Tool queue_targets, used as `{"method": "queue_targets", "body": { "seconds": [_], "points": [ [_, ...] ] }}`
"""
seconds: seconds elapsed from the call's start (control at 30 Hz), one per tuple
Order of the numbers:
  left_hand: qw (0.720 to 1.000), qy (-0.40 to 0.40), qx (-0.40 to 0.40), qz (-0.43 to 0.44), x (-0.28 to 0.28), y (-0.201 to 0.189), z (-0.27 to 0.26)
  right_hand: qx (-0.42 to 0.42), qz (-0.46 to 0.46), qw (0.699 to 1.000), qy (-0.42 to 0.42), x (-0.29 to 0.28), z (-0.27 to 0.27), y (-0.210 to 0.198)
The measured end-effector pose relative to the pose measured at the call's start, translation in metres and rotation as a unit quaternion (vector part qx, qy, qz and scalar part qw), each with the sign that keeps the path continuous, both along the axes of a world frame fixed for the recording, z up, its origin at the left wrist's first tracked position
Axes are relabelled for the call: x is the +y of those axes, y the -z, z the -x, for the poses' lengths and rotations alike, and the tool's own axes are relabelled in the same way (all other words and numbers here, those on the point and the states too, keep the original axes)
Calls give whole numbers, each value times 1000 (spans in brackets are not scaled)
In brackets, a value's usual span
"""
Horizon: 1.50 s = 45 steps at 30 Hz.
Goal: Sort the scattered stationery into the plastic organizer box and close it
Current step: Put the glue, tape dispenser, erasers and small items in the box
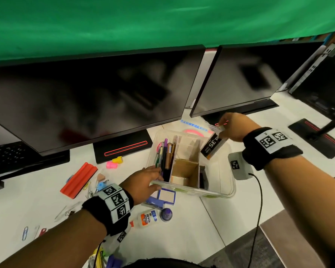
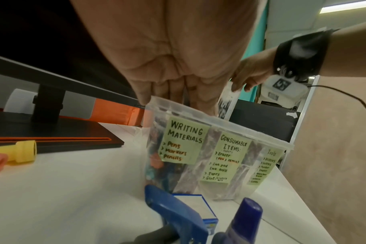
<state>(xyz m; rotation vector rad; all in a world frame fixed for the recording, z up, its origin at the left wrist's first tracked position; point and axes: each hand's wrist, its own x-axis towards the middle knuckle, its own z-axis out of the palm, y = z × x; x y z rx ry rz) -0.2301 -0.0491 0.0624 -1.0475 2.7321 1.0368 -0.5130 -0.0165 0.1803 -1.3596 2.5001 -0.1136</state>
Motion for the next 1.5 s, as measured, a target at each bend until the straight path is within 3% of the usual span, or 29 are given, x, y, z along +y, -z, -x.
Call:
{"method": "queue_targets", "body": {
  "seconds": [0.17, 0.37, 0.5, 0.57, 0.67, 0.73, 0.87, 0.97, 1.07, 1.33, 1.5],
  "points": [
    [1000, -6, -7, 11, -3, 1, 4, 73, -95, 993, 6, -20, -4, 39],
    [1000, -19, -1, 21, -4, 5, 5, 88, -175, 980, -34, -52, 22, 118],
    [999, -7, 25, 29, -3, 8, -1, 87, -168, 981, -50, -45, -10, 103],
    [994, -58, 86, 34, -8, 11, -12, 80, -157, 984, -33, -43, -9, 101],
    [963, -200, 160, 88, -26, 16, -37, 82, -129, 988, -20, -34, -8, 89],
    [954, -263, 105, 100, -48, 29, -60, 70, -103, 992, -9, -28, -14, 80],
    [939, -294, -166, 67, -98, 77, -120, 13, -20, 1000, -3, -15, -38, 71],
    [914, -334, -225, 46, -101, 90, -141, -66, 9, 998, -9, -4, -68, 69],
    [906, -344, -243, 28, -96, 95, -147, -80, 2, 995, -55, 5, -93, 74],
    [921, -345, -175, 36, -86, 73, -144, -89, 2, 991, -104, 12, -113, 83],
    [973, -208, -22, 93, -57, 25, -95, -239, 69, 966, -77, 5, -128, 80]
  ]
}}
